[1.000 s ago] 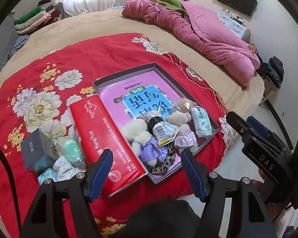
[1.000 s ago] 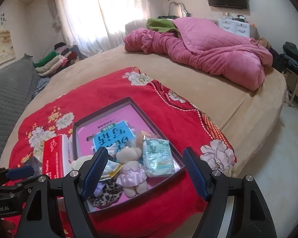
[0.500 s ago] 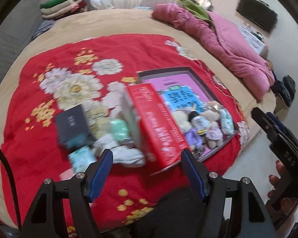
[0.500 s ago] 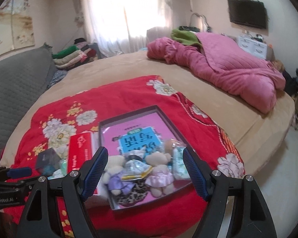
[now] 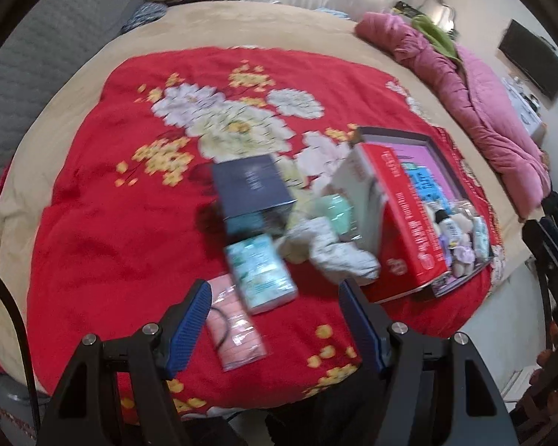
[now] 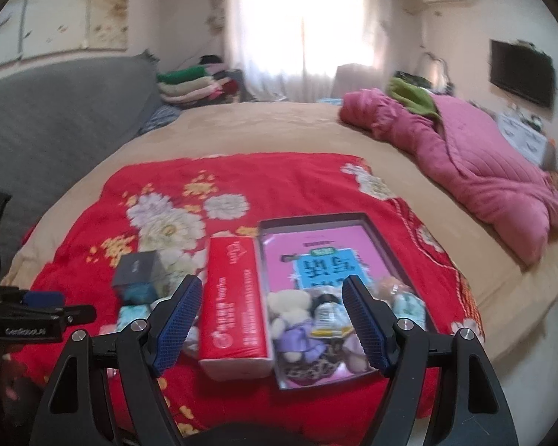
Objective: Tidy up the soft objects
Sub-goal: 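Withdraw both tools from the tray toward the remaining pile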
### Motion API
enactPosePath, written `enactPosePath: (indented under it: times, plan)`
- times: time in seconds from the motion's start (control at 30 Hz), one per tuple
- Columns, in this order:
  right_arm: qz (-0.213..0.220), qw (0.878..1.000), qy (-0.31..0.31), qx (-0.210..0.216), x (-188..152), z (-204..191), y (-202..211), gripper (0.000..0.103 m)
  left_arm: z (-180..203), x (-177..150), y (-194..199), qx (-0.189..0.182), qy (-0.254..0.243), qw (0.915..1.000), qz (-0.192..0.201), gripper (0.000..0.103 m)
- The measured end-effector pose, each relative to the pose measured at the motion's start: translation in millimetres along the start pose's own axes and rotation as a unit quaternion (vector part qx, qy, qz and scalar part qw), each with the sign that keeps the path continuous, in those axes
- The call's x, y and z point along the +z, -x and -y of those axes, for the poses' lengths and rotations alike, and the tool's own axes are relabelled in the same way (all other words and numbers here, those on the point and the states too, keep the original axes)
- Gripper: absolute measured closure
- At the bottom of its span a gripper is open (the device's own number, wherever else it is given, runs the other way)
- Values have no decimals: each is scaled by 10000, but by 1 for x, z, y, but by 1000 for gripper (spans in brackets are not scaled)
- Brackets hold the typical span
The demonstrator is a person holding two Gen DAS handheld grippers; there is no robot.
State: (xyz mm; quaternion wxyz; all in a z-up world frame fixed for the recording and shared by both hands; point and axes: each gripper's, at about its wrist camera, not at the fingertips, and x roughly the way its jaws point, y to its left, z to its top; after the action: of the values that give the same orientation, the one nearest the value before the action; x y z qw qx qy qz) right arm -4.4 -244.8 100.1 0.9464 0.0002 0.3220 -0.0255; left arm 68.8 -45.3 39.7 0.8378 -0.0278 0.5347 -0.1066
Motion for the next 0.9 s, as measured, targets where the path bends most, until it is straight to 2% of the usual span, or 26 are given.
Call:
enactPosePath:
  times: [0.1,0.37,0.5,0.6,0.9]
  plan:
    - [-52,9992,379,123,-4,-26,-5,24,-16,-7,-7,71,116,9998,-118,33]
    - [-312,9951,877,323,-20,-68,-28,24,-43,-26,-32,206,330,9981,-473,33]
    - [-432,9917,1146,394,-28,-82,-37,24,-45,-33,-50,209,380,9966,-696,33]
    - [-519,9865,1515,356,-38,-95,-45,24,-43,-37,-65,217,375,9954,-860,33]
    - [-817,9737,2111,266,-55,-114,-80,24,-50,-43,-104,191,559,9902,-1262,33]
